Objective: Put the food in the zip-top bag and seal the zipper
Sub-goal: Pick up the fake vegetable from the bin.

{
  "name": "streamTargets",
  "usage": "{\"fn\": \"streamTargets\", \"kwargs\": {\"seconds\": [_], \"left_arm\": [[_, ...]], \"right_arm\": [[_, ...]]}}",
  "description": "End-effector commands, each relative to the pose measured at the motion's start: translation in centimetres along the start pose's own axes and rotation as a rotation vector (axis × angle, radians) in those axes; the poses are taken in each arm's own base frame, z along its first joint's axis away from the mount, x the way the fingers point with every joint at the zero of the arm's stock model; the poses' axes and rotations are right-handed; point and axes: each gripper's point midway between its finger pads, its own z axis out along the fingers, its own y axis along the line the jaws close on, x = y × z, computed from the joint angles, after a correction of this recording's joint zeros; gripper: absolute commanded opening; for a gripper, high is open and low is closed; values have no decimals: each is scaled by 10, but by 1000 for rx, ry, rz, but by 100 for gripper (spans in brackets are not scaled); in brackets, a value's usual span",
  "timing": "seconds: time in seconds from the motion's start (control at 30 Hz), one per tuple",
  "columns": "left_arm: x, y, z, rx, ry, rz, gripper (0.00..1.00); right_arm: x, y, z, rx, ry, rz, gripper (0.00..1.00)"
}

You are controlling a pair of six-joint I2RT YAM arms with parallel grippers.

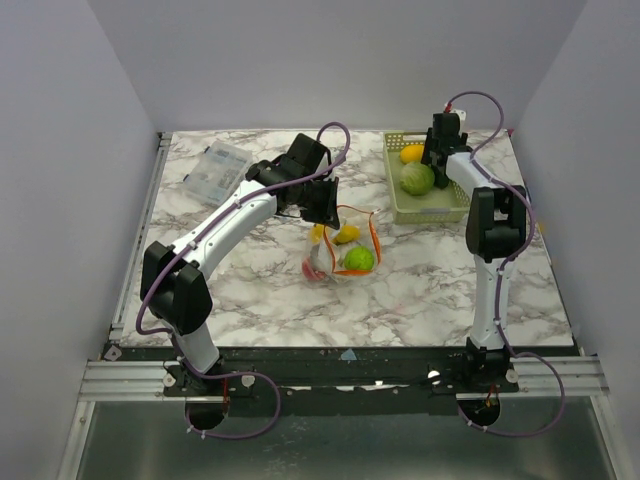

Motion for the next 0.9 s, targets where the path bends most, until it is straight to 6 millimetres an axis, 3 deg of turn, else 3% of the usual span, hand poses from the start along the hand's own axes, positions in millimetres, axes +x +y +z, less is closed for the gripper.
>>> {"fn": "streamTargets", "kwargs": {"seconds": [0.0,0.2,0.43,0.53,0.77,0.87], "left_arm": [[1,-1,2,21,7,7,0],[2,-2,3,32,14,4,0],[2,-3,1,38,11,4,0],[3,-4,2,44,13,2,0],[2,-6,1,52,12,2,0],[3,-6,1,53,12,1,0]], "right_arm": [[49,3,14,-21,131,-40,64],[51,6,9,-41,145,-36,64],[70,-4,15,9,186,-81,70],[66,-2,15,-2,184,-85,68],[45,10,7,-67,163,-57,41],[26,11,-3,-85,129,-44,31]]}}
